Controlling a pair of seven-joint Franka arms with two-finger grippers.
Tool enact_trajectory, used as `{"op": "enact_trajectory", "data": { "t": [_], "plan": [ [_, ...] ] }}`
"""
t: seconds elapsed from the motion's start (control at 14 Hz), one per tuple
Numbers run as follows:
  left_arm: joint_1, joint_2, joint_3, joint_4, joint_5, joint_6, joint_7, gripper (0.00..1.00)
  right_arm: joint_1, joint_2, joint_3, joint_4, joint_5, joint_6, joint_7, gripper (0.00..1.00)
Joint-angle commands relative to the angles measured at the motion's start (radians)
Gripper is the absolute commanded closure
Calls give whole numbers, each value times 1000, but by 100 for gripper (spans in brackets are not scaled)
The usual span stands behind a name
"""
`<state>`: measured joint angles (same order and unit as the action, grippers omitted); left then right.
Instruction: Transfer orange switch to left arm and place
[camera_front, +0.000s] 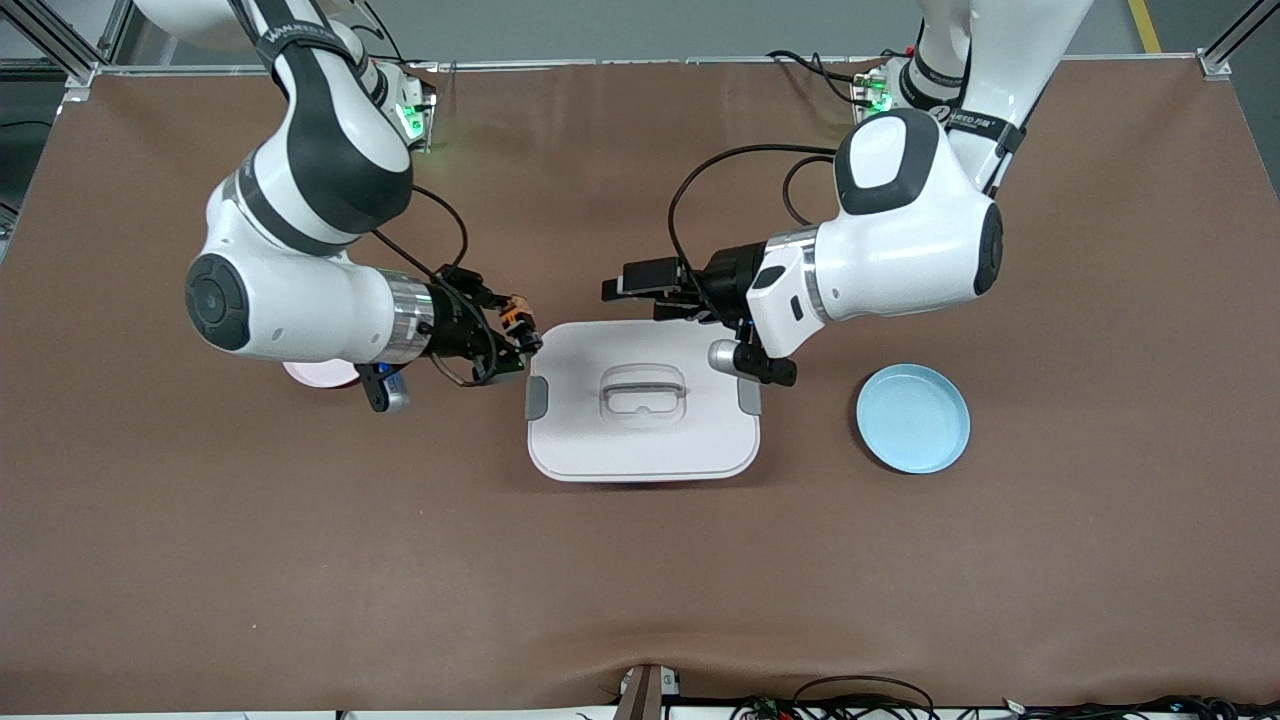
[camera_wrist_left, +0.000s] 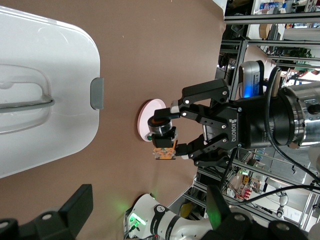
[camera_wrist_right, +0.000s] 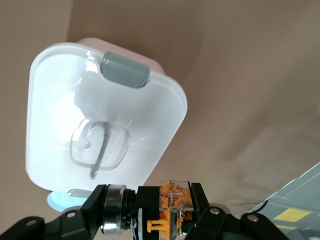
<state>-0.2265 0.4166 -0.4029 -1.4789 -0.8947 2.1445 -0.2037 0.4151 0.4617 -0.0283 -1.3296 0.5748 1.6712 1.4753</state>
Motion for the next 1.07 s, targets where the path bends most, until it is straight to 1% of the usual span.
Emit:
{"op": "enact_trajectory", "data": {
  "t": [0.0,0.07,0.21,0.43,0.64,0.79,1.0],
  "plan": [
    [-17,5,-5,-17,-27,73,-2,0,17,81,-10,130,83,-5,117,100],
    [-17,8,-5,-18,-29,92,-2,0,28,98,-9,153,101,19,158,100],
    [-24,22,-5,-17,-29,126,-2,0,50,127,-9,184,105,71,229,100],
    [-31,39,-5,-17,-29,161,0,0,57,164,16,230,106,91,315,100],
    [-28,56,-5,-12,-26,169,15,0,65,170,37,233,105,114,370,100],
    [-27,74,-5,-12,-18,199,20,0,73,172,39,234,106,133,407,100],
    [-24,83,-5,-18,-13,199,24,0,67,184,54,236,109,143,457,100]
  ]
}}
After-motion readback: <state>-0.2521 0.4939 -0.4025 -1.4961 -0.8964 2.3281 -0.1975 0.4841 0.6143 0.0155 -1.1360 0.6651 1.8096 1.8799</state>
